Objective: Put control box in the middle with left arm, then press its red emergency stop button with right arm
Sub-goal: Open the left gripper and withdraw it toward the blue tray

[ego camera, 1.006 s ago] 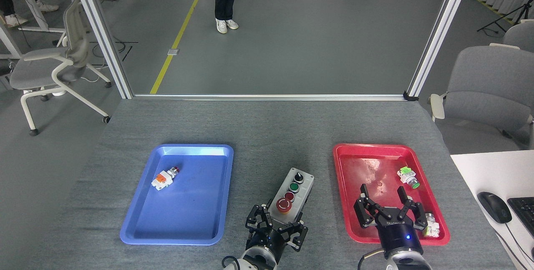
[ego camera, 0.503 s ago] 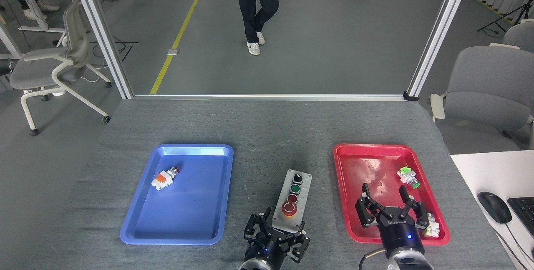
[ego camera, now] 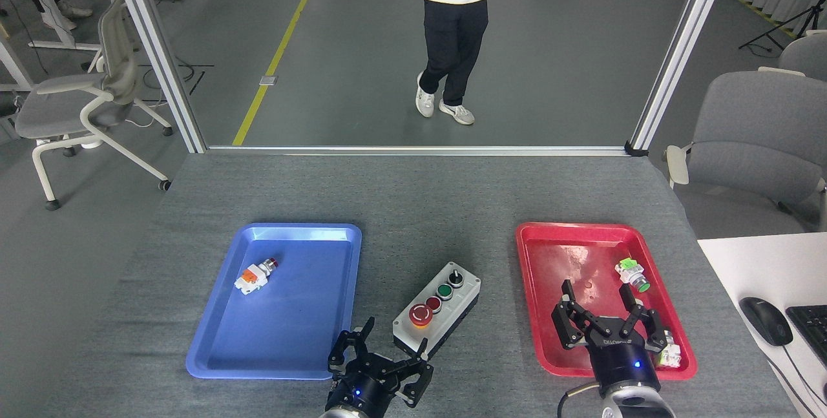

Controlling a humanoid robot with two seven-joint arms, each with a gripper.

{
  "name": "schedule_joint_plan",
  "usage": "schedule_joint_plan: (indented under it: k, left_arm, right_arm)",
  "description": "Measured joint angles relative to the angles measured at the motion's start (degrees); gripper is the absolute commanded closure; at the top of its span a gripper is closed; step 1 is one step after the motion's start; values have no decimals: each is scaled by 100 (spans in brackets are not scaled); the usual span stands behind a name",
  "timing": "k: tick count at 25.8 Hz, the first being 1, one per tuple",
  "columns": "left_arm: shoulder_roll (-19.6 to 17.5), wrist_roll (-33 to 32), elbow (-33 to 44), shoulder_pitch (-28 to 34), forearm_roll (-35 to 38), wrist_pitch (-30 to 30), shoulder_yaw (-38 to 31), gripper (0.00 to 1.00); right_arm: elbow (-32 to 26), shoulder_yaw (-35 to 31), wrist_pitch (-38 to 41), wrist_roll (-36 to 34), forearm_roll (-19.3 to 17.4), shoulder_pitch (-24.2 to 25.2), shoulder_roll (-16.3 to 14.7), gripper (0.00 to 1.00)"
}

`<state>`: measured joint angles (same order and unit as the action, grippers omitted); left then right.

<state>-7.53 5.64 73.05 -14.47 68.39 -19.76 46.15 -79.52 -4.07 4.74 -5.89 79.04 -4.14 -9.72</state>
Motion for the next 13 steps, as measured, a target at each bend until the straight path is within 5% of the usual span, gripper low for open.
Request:
schedule_joint_plan:
  k: [6,13]
  left_arm:
    - [-835,-40,1386,667,-8,98,-517,1]
    - [-1034,-37,1902,1018,-32,501,-2088,1]
  right_arm:
    - [-252,-78,43,1,-1,214,91,1]
    - [-377,-79,-41,27,10,369,73,1]
